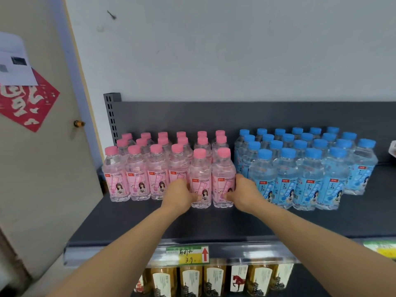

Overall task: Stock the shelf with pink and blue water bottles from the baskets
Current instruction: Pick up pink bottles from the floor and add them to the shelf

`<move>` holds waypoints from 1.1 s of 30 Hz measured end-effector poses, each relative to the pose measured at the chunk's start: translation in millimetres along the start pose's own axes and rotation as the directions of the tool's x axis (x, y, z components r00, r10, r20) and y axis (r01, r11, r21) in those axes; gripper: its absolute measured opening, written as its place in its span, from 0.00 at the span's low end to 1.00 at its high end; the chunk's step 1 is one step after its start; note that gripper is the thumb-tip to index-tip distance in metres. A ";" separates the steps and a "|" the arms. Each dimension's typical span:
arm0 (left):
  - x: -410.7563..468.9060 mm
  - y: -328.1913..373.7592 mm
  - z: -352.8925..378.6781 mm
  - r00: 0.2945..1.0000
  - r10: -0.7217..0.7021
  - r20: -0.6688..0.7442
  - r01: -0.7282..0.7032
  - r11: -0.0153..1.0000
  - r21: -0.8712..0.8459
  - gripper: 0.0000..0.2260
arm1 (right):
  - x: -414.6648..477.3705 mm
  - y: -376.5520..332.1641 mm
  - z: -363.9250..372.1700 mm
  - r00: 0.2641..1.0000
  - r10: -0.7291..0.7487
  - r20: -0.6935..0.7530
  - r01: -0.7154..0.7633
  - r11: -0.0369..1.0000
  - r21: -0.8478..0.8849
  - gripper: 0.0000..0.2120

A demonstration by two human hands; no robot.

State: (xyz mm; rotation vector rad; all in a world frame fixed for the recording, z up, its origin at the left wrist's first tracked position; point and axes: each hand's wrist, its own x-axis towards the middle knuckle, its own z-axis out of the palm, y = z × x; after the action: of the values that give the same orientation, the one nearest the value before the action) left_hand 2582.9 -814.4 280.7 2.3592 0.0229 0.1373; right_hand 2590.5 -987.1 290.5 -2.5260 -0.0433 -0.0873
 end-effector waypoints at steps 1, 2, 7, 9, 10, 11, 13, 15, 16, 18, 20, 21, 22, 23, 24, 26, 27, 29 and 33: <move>4.4 -0.7 1.8 1.000 -0.006 -0.006 0.006 1.000 0.012 0.08 | 2.4 -0.8 1.5 1.000 0.004 -0.015 -0.004 1.000 -0.016 0.20; 8.5 -1.6 3.3 1.000 -0.019 -0.011 0.020 0.999 0.028 0.10 | 5.5 -1.1 3.6 1.000 0.006 -0.027 -0.007 1.000 -0.030 0.20; 23.5 -3.4 6.1 0.997 -0.037 -0.066 0.043 0.994 0.098 0.18 | 19.1 -3.9 14.1 0.996 0.014 -0.084 -0.018 0.999 -0.040 0.16; 27.6 -3.9 7.4 0.996 -0.034 -0.086 0.046 0.988 0.146 0.19 | 23.8 -5.1 17.5 0.993 0.021 -0.118 -0.028 0.998 -0.052 0.14; 28.9 -4.5 8.5 0.995 -0.031 -0.100 0.049 0.982 0.183 0.19 | 25.4 -4.9 19.0 0.991 0.024 -0.131 -0.032 0.998 -0.059 0.12; 29.7 -4.6 9.7 0.993 -0.025 -0.119 0.050 0.975 0.215 0.19 | 26.2 -4.3 20.1 0.990 0.023 -0.140 -0.033 0.997 -0.063 0.11; 30.1 -4.7 11.8 0.987 -0.011 -0.159 0.050 0.969 0.241 0.19 | 26.4 -2.2 21.1 0.989 0.016 -0.146 -0.027 0.997 -0.070 0.09; 29.0 -5.5 12.3 0.987 0.002 -0.163 0.039 0.968 0.248 0.18 | 23.4 -0.7 20.9 0.990 0.009 -0.139 -0.018 0.998 -0.064 0.09; 27.7 -5.3 11.1 0.990 0.009 -0.140 0.026 0.969 0.246 0.17 | 21.2 -0.7 20.5 0.991 0.009 -0.132 -0.016 0.998 -0.054 0.09; 24.7 -5.9 7.6 0.997 0.024 -0.073 -0.006 0.972 0.236 0.14 | 15.1 -1.3 18.8 0.994 0.011 -0.110 -0.015 0.999 -0.031 0.09; 17.9 -5.3 2.5 0.998 0.060 -0.020 -0.053 0.965 0.257 0.13 | 4.0 -1.8 14.7 0.996 -0.012 -0.084 0.009 1.000 -0.029 0.10; 13.4 -3.4 -1.1 0.996 0.092 -0.005 -0.087 0.955 0.283 0.12 | -3.6 -2.1 10.9 0.996 -0.043 -0.072 0.040 0.998 -0.044 0.12; 7.7 0.0 -5.3 0.991 0.132 0.011 -0.129 0.941 0.314 0.11 | -12.9 -2.6 5.5 0.995 -0.081 -0.057 0.077 0.994 -0.073 0.14; 0.7 4.6 -9.4 0.983 0.180 0.036 -0.182 0.923 0.338 0.10 | -23.6 -2.5 -0.9 0.992 -0.117 -0.043 0.112 0.987 -0.114 0.16; -7.0 10.4 -13.1 0.970 0.231 0.072 -0.241 0.904 0.354 0.10 | -34.2 -1.4 -7.2 0.989 -0.146 -0.032 0.139 0.977 -0.159 0.16; -26.5 26.3 -16.8 0.928 0.331 0.168 -0.371 0.845 0.385 0.11 | -56.6 4.7 -19.2 0.985 -0.171 -0.015 0.162 0.954 -0.252 0.15; -36.2 34.7 -15.8 0.899 0.381 0.214 -0.437 0.804 0.403 0.11 | -68.6 9.1 -24.4 0.986 -0.167 -0.011 0.157 0.942 -0.296 0.14; -55.2 50.8 -7.8 0.831 0.467 0.302 -0.556 0.712 0.429 0.12 | -94.2 20.0 -33.0 0.989 -0.147 -0.007 0.132 0.911 -0.391 0.14; -93.0 76.0 28.3 0.677 0.587 0.445 -0.736 0.554 0.389 0.10 | -150.8 48.6 -44.8 0.998 -0.064 -0.023 0.044 0.857 -0.513 0.14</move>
State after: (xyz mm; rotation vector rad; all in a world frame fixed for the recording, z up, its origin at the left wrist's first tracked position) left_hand 2491.6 -893.7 305.5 2.8043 -1.1498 0.1995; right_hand 2440.2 -1054.3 288.2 -3.0597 -0.0852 -0.1941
